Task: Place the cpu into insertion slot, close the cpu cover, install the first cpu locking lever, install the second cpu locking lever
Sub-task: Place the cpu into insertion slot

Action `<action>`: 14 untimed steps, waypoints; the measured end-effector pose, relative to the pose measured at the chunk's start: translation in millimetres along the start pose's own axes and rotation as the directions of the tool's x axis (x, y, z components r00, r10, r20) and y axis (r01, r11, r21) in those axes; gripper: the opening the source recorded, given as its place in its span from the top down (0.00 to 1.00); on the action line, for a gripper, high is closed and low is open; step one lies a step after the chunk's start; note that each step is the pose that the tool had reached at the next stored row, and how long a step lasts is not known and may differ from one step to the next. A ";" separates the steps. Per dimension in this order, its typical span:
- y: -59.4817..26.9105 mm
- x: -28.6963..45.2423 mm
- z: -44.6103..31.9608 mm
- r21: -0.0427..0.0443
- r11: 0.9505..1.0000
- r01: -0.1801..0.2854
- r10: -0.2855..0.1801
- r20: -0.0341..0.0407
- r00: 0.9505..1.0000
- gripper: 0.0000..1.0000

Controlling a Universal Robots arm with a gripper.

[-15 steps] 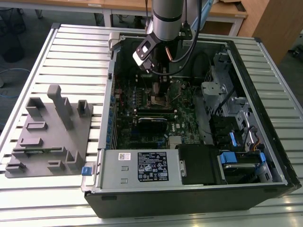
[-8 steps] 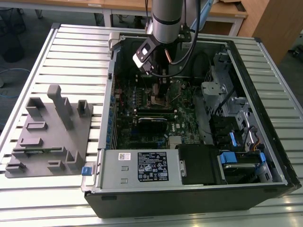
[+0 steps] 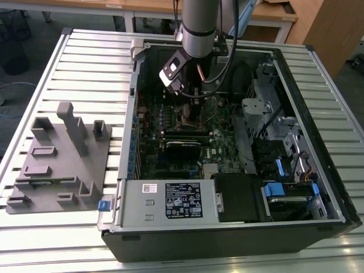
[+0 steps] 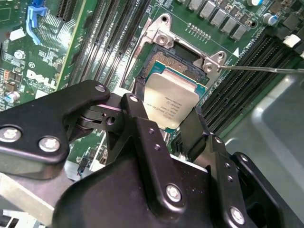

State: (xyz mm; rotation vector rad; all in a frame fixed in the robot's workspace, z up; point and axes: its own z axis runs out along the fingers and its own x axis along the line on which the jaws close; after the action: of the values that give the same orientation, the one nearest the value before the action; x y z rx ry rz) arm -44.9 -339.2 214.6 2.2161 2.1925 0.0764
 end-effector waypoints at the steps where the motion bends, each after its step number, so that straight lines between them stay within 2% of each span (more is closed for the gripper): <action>1: -0.1 0.0 1.3 0.000 1.000 0.000 0.000 0.000 1.000 0.46; 14: -1.6 -0.3 12.3 0.000 1.000 0.001 -0.001 0.000 1.000 0.46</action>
State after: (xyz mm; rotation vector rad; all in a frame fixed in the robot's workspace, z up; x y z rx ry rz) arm -45.9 -339.3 202.2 2.2147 2.1938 0.0762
